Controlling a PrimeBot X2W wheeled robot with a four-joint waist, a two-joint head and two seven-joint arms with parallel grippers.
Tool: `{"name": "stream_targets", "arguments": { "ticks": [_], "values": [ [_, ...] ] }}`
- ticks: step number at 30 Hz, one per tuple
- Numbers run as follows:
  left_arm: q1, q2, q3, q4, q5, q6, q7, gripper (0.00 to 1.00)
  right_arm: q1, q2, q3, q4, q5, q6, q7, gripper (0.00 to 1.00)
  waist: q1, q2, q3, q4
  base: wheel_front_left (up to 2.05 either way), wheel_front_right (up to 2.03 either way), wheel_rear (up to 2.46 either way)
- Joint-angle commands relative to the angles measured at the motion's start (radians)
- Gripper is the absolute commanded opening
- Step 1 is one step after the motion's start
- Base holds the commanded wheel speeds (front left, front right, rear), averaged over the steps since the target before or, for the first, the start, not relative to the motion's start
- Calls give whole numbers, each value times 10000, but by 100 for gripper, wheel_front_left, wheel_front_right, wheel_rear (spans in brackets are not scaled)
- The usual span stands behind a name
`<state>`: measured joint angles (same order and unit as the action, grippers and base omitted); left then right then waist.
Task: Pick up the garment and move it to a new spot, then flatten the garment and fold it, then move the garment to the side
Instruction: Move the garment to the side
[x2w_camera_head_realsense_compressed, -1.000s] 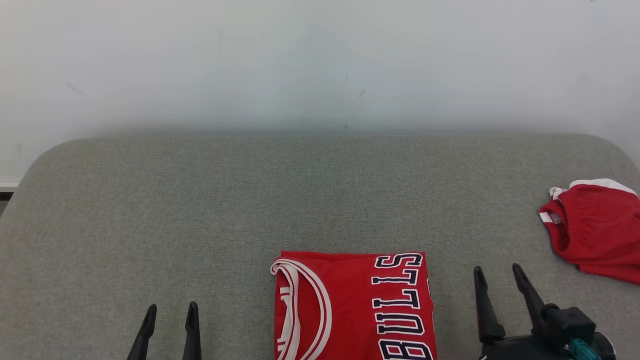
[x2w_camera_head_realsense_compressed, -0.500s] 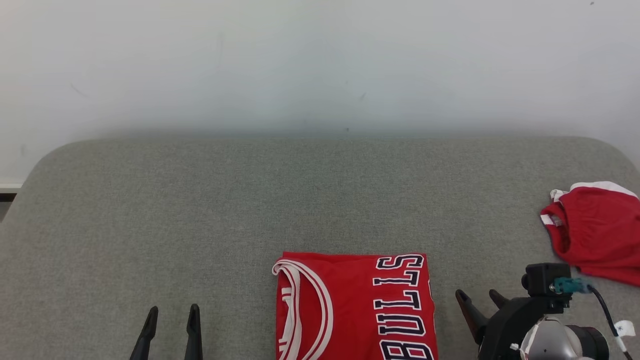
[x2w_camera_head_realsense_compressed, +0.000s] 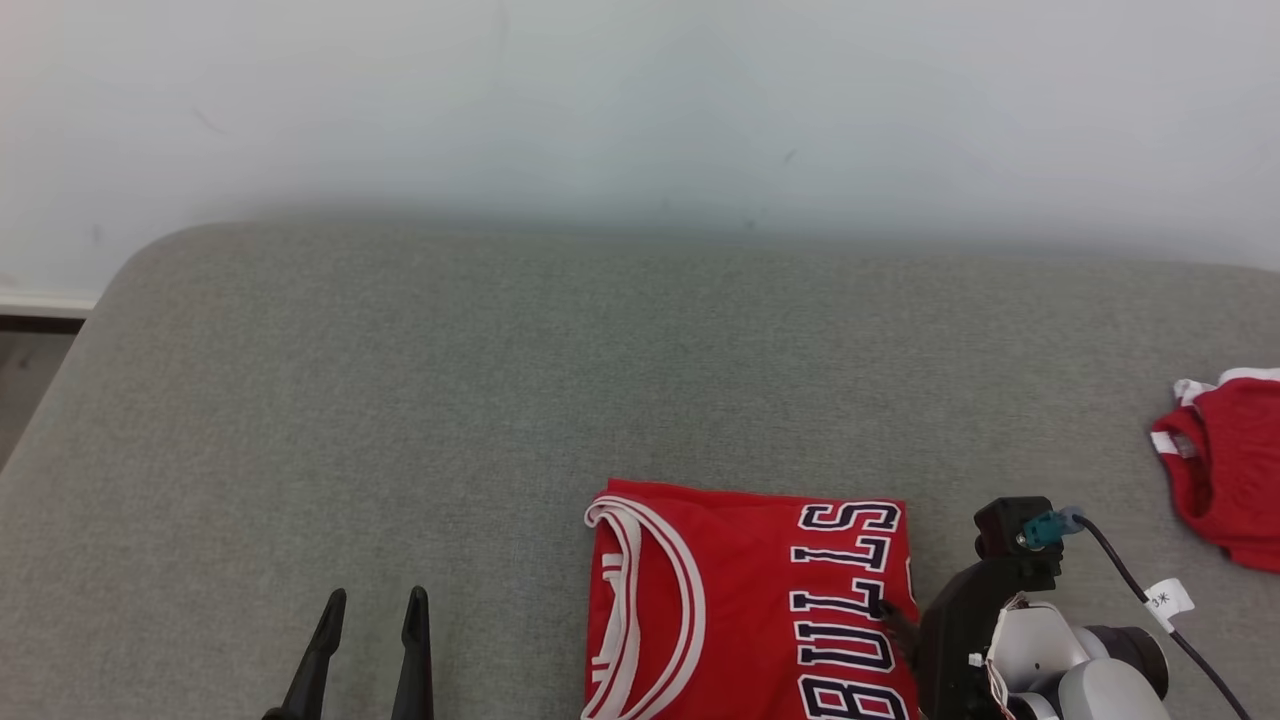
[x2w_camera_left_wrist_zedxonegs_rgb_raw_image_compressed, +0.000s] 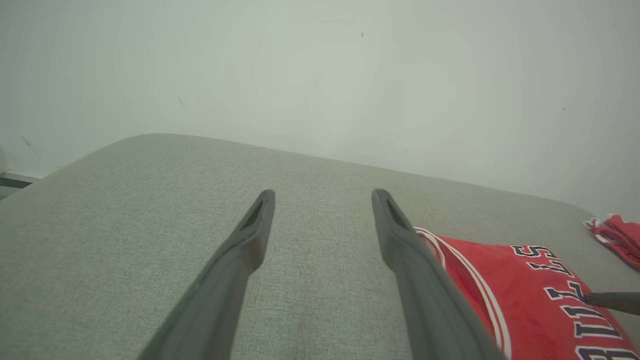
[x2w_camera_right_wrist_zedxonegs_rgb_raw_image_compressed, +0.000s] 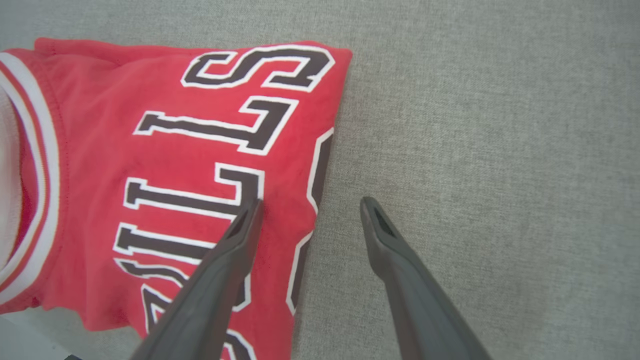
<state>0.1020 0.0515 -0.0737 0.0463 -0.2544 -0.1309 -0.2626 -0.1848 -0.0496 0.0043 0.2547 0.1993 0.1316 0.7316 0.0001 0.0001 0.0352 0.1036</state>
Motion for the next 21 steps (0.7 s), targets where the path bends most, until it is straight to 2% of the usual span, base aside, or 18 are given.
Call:
{"name": "stream_targets", "arguments": {
  "ticks": [1,11,16,18,20,21],
  "values": [
    [-122,-12,-24,15,-84,10,-29,100,-123,-12,-47,98,-140,-22,56,100,-1,-1,210,243,0,0,0],
    [-301,-14,-142,190,-156,9,-29,100,-112,29,551,1046,219,1,311,100,-1,-1,375,610,0,0,0],
    [-239,-15,-88,172,-157,9,-29,100,-55,18,453,1167,7,0,418,100,-1,-1,355,458,0,0,0],
    [-233,-15,-102,174,-165,9,-29,100,-51,8,342,1177,-51,0,441,99,-1,-1,347,411,0,0,0],
    [-253,-15,-122,197,-171,9,-29,100,-42,-17,193,1203,-164,-12,478,93,-1,-1,331,305,0,0,0],
    [-275,-14,-127,210,-172,9,-29,100,-44,-21,184,1190,-180,-12,493,94,-1,-1,323,256,0,0,0]
  ]
}}
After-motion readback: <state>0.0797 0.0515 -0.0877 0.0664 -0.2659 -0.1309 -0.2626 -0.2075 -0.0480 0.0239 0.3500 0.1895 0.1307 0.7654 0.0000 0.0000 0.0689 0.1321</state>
